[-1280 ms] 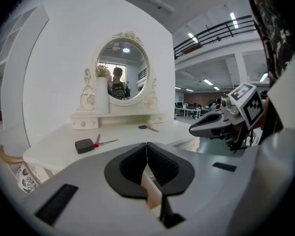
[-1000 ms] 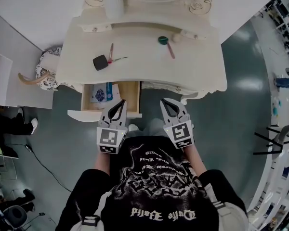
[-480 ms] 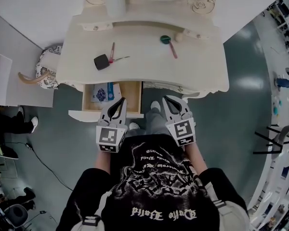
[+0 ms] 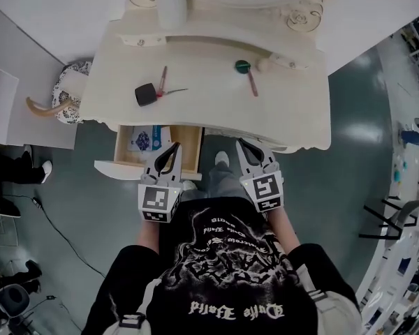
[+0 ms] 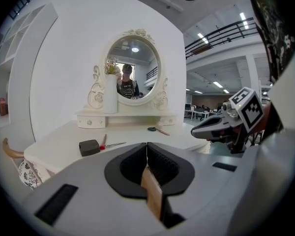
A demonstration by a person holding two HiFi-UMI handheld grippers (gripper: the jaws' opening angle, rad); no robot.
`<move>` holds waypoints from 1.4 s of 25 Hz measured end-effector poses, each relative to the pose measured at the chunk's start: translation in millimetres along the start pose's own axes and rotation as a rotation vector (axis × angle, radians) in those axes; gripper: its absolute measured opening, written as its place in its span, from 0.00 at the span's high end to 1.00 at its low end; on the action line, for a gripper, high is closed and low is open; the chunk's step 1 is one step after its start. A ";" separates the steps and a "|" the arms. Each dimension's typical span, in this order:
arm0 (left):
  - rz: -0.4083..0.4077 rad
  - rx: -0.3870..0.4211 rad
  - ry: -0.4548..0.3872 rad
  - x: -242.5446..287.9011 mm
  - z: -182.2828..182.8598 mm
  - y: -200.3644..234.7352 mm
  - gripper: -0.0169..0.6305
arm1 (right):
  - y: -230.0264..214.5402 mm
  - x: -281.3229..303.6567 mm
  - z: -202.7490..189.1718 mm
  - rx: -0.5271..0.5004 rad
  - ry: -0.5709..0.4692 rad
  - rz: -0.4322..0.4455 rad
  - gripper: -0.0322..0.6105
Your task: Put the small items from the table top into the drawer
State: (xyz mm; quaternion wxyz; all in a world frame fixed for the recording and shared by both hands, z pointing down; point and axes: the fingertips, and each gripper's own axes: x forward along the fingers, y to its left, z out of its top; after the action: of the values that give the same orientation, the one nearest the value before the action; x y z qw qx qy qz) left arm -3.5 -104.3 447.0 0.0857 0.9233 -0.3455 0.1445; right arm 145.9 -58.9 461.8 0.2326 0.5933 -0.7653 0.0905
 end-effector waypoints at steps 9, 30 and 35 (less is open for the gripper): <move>0.069 -0.021 0.030 21.4 2.3 -0.1 0.95 | -44.4 21.0 -0.2 0.035 0.004 0.008 0.93; 0.230 -0.079 0.063 59.0 11.7 15.3 0.95 | -131.5 94.9 7.2 0.043 0.075 -0.015 0.93; 0.275 -0.092 0.062 63.8 16.9 22.8 0.95 | -150.3 111.3 9.6 0.036 0.093 -0.041 0.93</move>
State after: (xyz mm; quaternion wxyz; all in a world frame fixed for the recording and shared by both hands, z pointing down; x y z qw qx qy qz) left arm 30.8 -164.8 453.1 0.1181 0.8574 -0.4722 0.1673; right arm 265.3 -201.3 484.3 0.2589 0.6082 -0.7396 0.1269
